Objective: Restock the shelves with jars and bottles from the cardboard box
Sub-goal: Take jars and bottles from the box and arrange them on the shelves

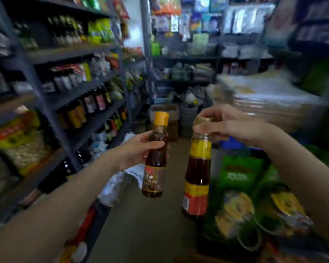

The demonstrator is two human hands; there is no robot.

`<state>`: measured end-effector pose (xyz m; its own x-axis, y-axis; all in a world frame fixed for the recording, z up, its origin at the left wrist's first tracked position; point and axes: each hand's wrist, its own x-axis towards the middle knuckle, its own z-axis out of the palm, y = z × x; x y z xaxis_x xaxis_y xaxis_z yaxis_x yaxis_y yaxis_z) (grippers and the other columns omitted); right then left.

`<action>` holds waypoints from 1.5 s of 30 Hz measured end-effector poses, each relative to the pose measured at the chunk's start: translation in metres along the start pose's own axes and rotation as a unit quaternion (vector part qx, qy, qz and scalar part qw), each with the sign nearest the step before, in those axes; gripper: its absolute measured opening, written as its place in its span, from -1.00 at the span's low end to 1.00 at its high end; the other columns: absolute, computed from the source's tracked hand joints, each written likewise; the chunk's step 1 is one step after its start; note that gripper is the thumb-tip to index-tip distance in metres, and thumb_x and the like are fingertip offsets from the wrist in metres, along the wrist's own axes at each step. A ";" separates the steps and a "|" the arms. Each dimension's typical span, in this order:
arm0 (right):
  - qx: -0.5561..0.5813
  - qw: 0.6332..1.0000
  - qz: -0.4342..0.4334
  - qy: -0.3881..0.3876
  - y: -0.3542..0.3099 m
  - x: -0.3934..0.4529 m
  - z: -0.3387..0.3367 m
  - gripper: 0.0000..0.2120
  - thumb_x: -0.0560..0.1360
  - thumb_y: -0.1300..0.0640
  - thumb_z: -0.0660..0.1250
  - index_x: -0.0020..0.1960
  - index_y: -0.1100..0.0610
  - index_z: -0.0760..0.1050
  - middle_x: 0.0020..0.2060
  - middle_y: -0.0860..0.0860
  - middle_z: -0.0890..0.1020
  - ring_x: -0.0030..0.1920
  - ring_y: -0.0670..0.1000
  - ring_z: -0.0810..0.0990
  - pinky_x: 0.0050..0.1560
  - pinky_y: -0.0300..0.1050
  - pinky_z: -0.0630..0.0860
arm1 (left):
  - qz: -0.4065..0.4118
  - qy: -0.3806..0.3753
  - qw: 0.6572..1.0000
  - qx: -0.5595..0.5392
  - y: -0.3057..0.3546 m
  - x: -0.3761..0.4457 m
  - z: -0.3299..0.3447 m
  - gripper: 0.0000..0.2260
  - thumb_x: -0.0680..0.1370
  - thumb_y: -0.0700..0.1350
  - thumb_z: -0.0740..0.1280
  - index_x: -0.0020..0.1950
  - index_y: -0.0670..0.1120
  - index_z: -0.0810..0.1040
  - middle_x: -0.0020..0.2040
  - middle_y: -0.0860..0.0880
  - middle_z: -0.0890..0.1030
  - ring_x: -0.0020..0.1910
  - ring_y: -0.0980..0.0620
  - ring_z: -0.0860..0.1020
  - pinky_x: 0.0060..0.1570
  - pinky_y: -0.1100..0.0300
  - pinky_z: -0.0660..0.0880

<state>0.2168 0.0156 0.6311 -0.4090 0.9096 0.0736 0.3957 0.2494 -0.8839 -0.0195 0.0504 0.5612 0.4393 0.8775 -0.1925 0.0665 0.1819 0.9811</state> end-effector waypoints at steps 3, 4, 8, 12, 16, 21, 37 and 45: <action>-0.044 0.999 -0.028 -0.013 -0.037 0.093 0.030 -0.65 0.34 0.01 0.45 -0.13 0.31 0.54 -0.45 0.15 0.42 -0.54 -0.06 0.32 -0.58 -0.30 0.19 | 0.022 0.058 0.997 0.036 0.030 0.006 -0.090 -0.57 0.28 -0.13 0.46 0.13 -0.03 0.52 0.04 -0.12 0.64 0.03 -0.13 0.62 0.13 -0.07 0.50; -0.056 0.998 -0.035 -0.005 -0.049 0.121 0.036 -0.70 0.37 0.03 0.43 -0.15 0.29 0.54 -0.48 0.11 0.42 -0.54 -0.06 0.32 -0.57 -0.31 0.20 | 0.027 0.076 0.996 0.046 0.042 0.010 -0.117 -0.56 0.27 -0.13 0.48 0.13 -0.01 0.53 0.09 -0.13 0.62 0.07 -0.15 0.61 0.16 -0.10 0.48; -0.058 0.996 -0.055 0.026 -0.088 0.214 0.046 -0.79 0.42 0.08 0.40 -0.15 0.24 0.54 -0.50 0.09 0.44 -0.50 0.02 0.36 -0.57 -0.27 0.24 | 0.074 0.137 0.986 0.063 0.093 0.031 -0.200 -0.66 0.41 -0.21 0.46 0.15 -0.01 0.54 0.07 -0.09 0.62 0.03 -0.06 0.61 0.05 0.03 0.55; -0.057 0.991 -0.078 0.089 -0.117 0.291 0.039 -0.82 0.45 0.11 0.39 -0.15 0.22 0.48 -0.50 0.10 0.45 -0.54 0.01 0.41 -0.57 -0.23 0.32 | 0.140 0.178 0.971 0.080 0.128 0.057 -0.260 -0.70 0.41 -0.20 0.46 0.11 -0.01 0.55 0.06 -0.08 0.64 0.05 -0.05 0.61 0.08 0.05 0.53; -0.067 0.976 -0.135 0.159 -0.128 0.366 0.022 -0.79 0.45 0.10 0.40 -0.05 0.23 0.47 -0.42 0.15 0.54 -0.53 0.00 0.49 -0.57 -0.21 0.45 | 0.206 0.201 0.950 0.121 0.157 0.094 -0.298 -0.72 0.41 -0.21 0.46 0.08 -0.03 0.55 -0.01 0.02 0.65 -0.03 0.08 0.62 0.01 0.19 0.54; -0.067 0.950 -0.210 0.222 -0.129 0.465 -0.016 -0.83 0.46 0.09 0.39 -0.16 0.11 0.41 -0.39 0.11 0.53 -0.52 0.00 0.49 -0.56 -0.25 0.42 | 0.293 0.223 0.908 0.200 0.211 0.165 -0.339 -0.62 0.41 -0.23 0.46 0.19 -0.05 0.51 0.03 0.04 0.64 0.01 0.14 0.59 0.03 0.31 0.50; -0.133 0.846 -0.479 0.190 -0.164 0.810 -0.044 -0.71 0.53 0.00 0.30 0.09 0.19 0.39 -0.29 -0.09 0.39 -0.26 -0.03 0.41 -0.32 -0.24 0.27 | 0.225 0.538 0.587 0.562 0.318 0.324 -0.514 -0.44 0.37 -0.13 0.49 0.35 -0.07 0.44 0.17 -0.09 0.60 0.14 -0.07 0.55 0.05 0.27 0.38; -0.204 0.810 -0.542 0.091 -0.153 0.902 -0.006 -0.70 0.54 -0.02 0.27 0.14 0.16 0.36 -0.22 0.01 0.49 -0.37 -0.10 0.40 -0.26 -0.09 0.42 | 0.166 0.604 0.562 0.541 0.315 0.353 -0.596 -0.45 0.36 -0.14 0.51 0.32 -0.11 0.45 0.14 -0.11 0.61 0.15 -0.07 0.55 0.14 0.15 0.43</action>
<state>-0.2076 0.7996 0.8354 -0.5855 0.1063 0.8036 0.1386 0.9899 -0.0300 -0.3769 0.6821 0.7898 -0.2967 0.5633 0.7711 0.9525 0.1171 0.2810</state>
